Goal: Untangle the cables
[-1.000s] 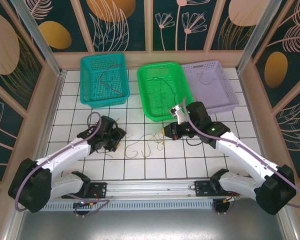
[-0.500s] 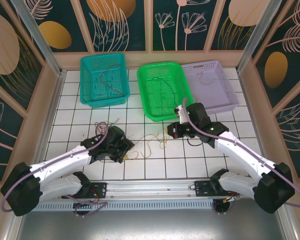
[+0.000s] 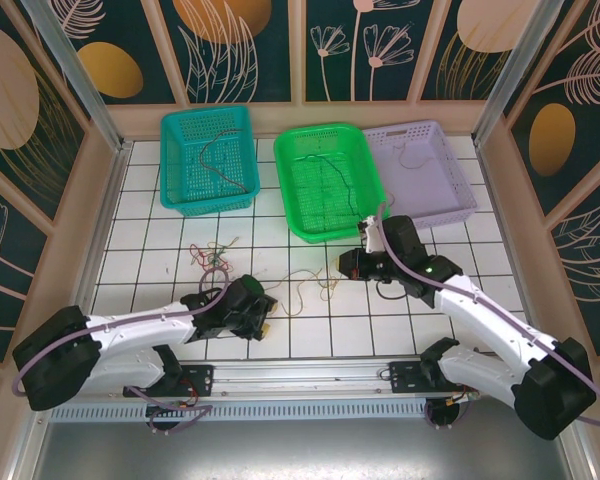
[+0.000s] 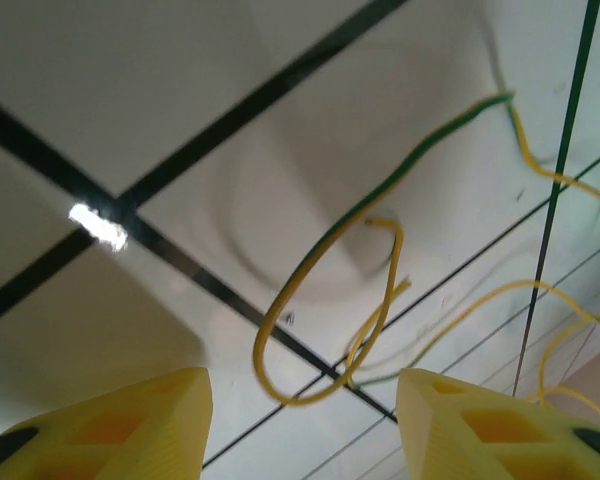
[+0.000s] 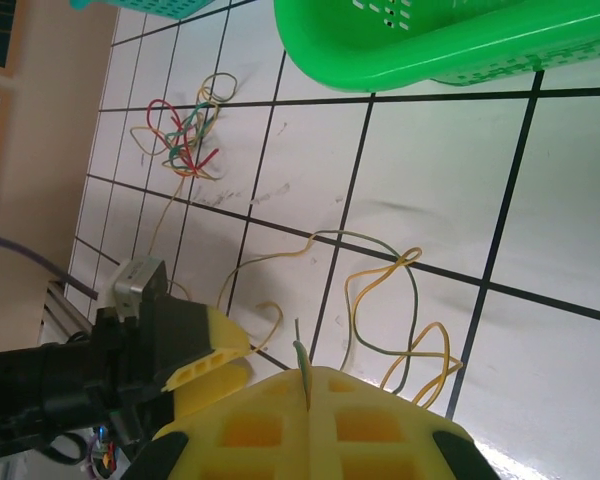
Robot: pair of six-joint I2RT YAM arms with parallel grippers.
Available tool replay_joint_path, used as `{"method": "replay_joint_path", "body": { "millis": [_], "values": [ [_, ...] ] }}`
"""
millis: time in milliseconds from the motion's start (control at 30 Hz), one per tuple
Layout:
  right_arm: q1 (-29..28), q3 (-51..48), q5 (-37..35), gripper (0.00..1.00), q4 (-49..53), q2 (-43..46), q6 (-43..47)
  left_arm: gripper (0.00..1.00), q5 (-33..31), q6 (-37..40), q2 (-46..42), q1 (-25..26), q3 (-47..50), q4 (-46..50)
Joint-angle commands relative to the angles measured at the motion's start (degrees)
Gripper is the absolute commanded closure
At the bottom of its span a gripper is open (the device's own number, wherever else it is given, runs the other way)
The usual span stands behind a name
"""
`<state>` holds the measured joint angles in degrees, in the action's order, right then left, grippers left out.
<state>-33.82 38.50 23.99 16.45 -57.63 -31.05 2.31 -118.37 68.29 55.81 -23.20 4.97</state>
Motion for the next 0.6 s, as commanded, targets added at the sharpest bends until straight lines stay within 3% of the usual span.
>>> {"method": "replay_joint_path", "body": {
  "millis": [0,133,200,267,300,400,467,567],
  "values": [
    [0.42,-0.88,0.38,1.0,-1.01,1.73,-1.04,0.53,-5.61,-18.25,1.68,0.23,0.75,-2.11],
    [0.73,-1.23,1.14,1.0,-0.1,2.5,-0.6,0.61,-10.03,-18.37,2.83,0.26,1.95,-2.86],
    [0.91,-1.32,1.47,1.0,0.28,2.94,-0.51,0.75,-12.22,-18.65,3.25,0.18,3.11,-5.52],
    [1.17,-1.24,1.34,1.0,1.3,3.27,0.11,0.98,-14.04,-18.62,3.06,0.22,3.91,-7.5],
    [1.43,-1.07,1.0,1.0,2.04,3.37,0.44,1.0,-15.11,-17.52,2.32,0.26,3.4,-6.61],
    [3.02,-0.1,0.04,1.0,4.56,3.51,1.81,1.0,-21.89,-6.92,-1.57,0.16,-3.81,4.82],
    [5.78,1.22,-0.51,1.0,7.1,2.72,2.58,1.0,-27.15,6.27,-3.64,-0.28,-10.62,11.97],
    [7.52,2.37,-1.89,1.0,10.21,0.8,2.76,1.0,-28.57,25.87,-4.91,-0.84,-18.12,15.89]
  ]
}}
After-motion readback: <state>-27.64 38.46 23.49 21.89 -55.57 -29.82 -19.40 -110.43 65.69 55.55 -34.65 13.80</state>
